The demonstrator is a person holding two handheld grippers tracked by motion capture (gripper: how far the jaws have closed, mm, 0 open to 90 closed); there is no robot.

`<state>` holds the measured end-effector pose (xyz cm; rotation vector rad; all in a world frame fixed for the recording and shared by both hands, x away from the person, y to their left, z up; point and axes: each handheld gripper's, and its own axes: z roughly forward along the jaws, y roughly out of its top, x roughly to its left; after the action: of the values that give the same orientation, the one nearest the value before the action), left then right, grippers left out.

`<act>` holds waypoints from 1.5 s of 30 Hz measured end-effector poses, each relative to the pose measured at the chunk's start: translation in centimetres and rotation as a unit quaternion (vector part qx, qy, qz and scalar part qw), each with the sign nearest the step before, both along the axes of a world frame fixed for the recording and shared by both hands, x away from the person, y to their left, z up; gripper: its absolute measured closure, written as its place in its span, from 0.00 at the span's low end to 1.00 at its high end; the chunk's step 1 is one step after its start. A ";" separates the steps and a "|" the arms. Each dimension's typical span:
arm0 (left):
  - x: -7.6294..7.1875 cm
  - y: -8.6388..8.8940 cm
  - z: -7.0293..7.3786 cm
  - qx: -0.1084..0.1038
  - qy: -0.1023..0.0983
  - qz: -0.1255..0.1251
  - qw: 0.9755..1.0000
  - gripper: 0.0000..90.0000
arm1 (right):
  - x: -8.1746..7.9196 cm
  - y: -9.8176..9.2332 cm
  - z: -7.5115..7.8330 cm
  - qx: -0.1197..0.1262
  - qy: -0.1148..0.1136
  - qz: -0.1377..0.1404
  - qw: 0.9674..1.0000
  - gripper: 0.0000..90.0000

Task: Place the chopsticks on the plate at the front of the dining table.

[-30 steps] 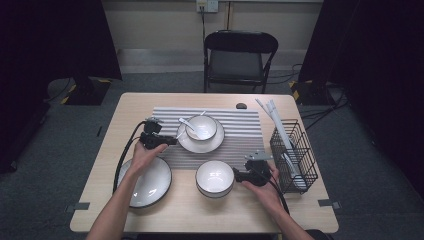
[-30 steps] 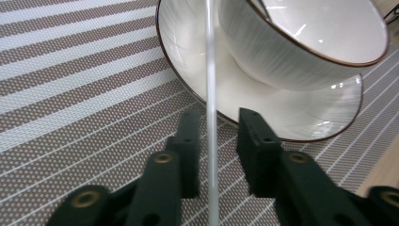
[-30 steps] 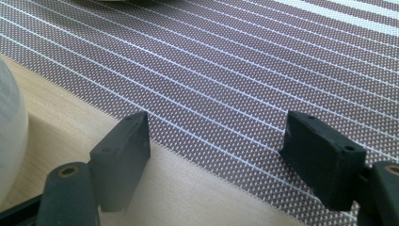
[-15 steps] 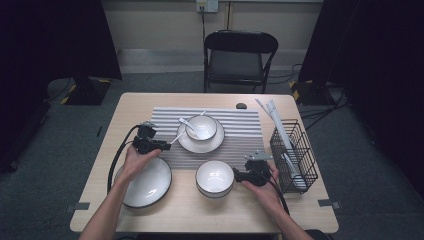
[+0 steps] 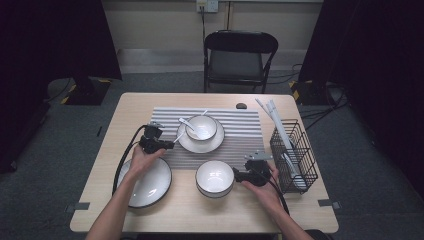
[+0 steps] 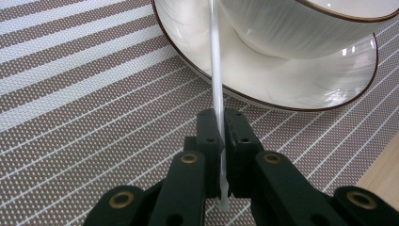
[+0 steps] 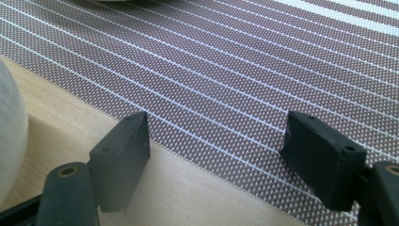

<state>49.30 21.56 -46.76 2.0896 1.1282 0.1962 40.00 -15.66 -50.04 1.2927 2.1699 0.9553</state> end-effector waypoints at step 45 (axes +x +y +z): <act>-6.9 1.1 4.0 -0.028 -0.081 -0.022 0.996 0.31 | 0.3 0.4 1.1 0.010 0.023 0.002 1.000 0.34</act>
<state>42.45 22.64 -42.78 2.0076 0.9789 0.3030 40.28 -15.26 -48.95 1.3313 2.2035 0.9602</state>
